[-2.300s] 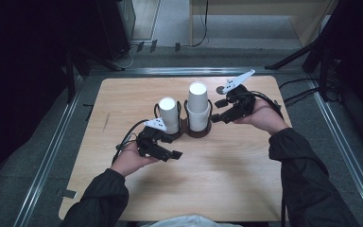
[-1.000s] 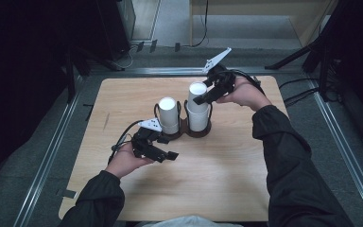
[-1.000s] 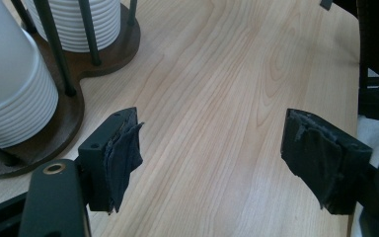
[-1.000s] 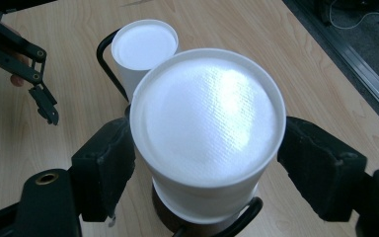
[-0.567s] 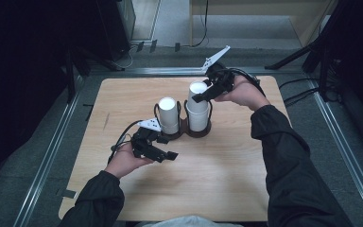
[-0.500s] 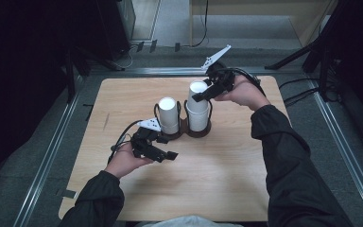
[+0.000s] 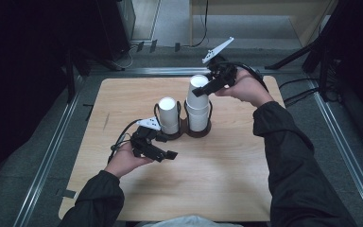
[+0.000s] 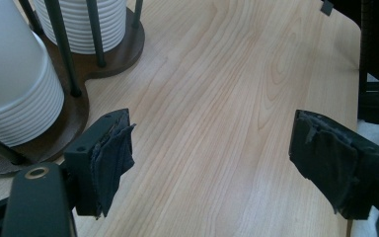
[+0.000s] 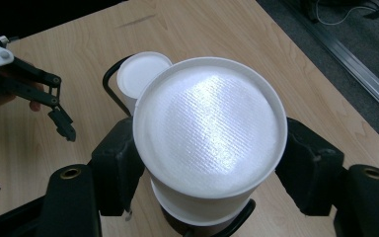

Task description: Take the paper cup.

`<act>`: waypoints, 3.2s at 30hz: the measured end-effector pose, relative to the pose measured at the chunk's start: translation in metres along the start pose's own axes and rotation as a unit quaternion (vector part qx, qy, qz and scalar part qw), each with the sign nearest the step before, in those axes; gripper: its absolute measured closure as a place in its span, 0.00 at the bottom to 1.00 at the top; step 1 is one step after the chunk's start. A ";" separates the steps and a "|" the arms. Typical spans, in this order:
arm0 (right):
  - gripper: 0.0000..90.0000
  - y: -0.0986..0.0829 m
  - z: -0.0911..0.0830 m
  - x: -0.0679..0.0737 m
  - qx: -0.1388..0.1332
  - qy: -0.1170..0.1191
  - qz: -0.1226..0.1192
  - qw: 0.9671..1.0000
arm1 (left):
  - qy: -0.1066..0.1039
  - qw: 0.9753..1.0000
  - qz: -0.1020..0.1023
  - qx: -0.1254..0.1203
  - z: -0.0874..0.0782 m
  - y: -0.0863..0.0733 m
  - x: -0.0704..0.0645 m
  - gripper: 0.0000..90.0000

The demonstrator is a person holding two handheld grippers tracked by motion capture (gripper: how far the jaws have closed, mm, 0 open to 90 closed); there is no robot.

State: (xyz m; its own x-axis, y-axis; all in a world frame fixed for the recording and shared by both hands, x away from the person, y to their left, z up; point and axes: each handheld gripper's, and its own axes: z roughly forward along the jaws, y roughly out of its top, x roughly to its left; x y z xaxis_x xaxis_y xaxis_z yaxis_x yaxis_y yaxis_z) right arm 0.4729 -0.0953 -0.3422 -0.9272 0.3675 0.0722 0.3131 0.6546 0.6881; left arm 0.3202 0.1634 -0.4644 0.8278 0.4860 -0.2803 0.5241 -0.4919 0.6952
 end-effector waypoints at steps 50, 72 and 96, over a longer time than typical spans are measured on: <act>0.36 -0.015 -0.065 0.057 0.017 0.033 -0.032 0.999 | 0.003 0.999 -0.011 -0.030 -0.007 0.002 0.007 0.14; 0.36 -0.067 -0.036 0.085 0.010 0.066 -0.046 0.997 | -0.003 0.999 -0.002 -0.044 -0.006 0.004 0.004 0.12; 0.36 -0.111 0.000 0.096 -0.016 0.099 -0.037 0.994 | -0.019 0.999 0.012 -0.043 0.000 0.004 0.000 0.13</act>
State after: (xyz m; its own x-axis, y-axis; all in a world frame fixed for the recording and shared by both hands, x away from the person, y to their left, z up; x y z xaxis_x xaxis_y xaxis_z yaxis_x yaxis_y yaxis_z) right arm 0.3492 -0.1329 -0.4116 -0.9709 0.1796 0.1585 0.2382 0.6521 0.7198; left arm 0.3221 0.1619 -0.4616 0.8473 0.4471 -0.2867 0.4870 -0.4386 0.7553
